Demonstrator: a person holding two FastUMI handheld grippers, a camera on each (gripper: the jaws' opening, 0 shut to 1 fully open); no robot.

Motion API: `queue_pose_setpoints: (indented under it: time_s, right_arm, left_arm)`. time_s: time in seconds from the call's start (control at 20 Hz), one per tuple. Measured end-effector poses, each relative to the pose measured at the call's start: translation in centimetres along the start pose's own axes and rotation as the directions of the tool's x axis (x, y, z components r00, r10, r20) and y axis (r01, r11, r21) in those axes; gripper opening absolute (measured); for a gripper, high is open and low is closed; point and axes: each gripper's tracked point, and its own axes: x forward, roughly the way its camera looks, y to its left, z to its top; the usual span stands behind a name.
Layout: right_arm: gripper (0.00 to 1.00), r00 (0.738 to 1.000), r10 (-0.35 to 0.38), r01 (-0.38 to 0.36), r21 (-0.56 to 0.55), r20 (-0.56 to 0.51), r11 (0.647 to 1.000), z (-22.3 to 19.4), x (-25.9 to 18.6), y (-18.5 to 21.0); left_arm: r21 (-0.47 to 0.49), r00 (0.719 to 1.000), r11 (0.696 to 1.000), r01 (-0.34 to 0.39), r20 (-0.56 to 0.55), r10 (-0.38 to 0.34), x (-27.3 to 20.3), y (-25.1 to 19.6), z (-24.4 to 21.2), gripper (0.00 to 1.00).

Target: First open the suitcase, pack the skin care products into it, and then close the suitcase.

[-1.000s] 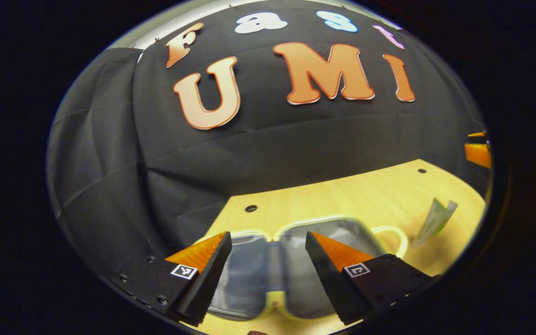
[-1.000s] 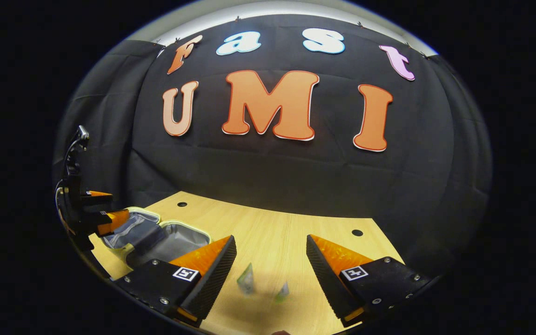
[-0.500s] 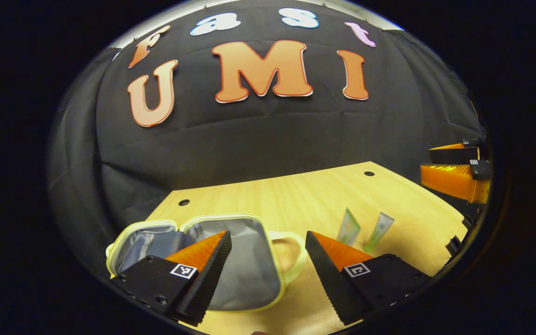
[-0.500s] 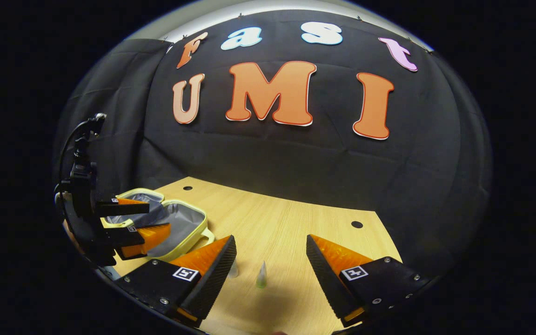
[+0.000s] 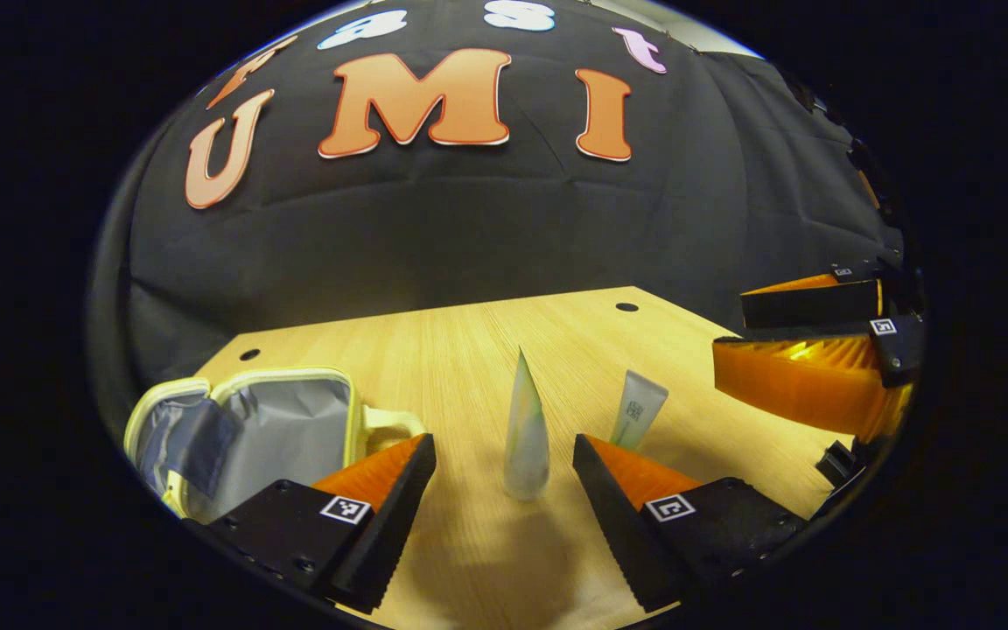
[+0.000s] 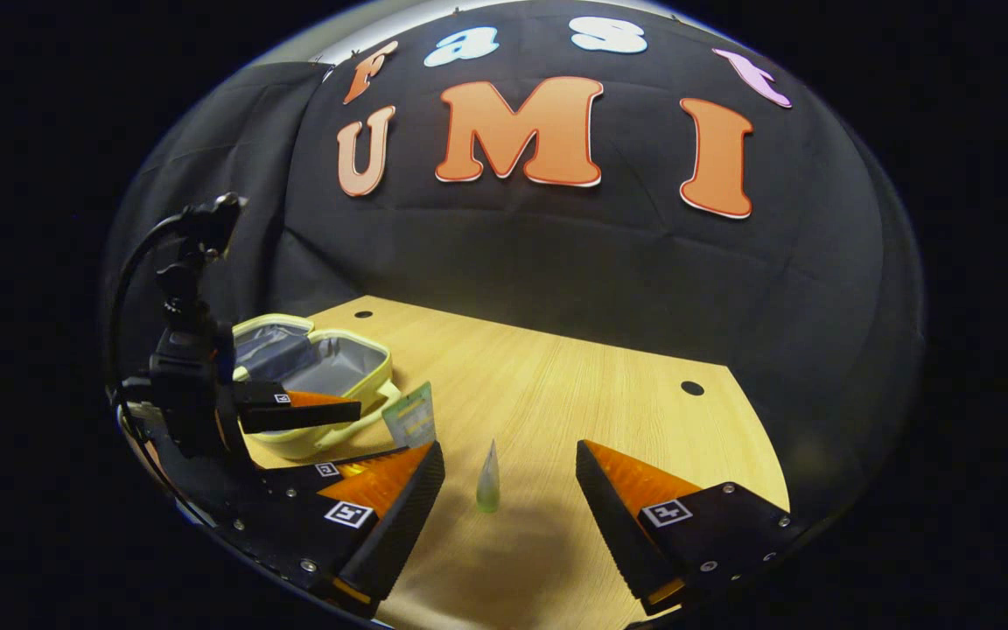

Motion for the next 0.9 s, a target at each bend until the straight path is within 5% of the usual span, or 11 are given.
queue_pose_setpoints:
  time_s: [0.35, 0.45, 0.6, 0.9]
  right_arm:
    - [0.96, 0.995, 0.038, -0.039, -0.001, -0.092, 0.999, -5.4, 3.7, -0.2]
    - [0.96, 0.993, 0.063, -0.063, 0.007, -0.097, 0.998, -5.9, 4.8, 0.2]
    - [0.94, 0.987, 0.102, -0.099, 0.027, -0.128, 0.995, -7.2, 6.6, 1.1]
    - [0.68, 0.963, 0.190, -0.177, 0.080, -0.189, 0.981, -9.0, 8.4, 3.5]
  left_arm:
    - [-0.083, 0.997, 0.996, 0.043, -0.055, -0.048, 6.3, -1.2, -3.7, 0.73]
    - [-0.068, 0.999, 0.998, 0.011, -0.049, -0.014, 6.7, -0.6, -2.9, 0.43]
    - [-0.069, 0.999, 0.998, 0.003, -0.046, -0.006, 6.1, -0.4, -2.1, 0.40]
    - [-0.074, 0.997, 0.994, -0.077, 0.013, 0.078, 2.0, 2.8, 3.7, 0.40]
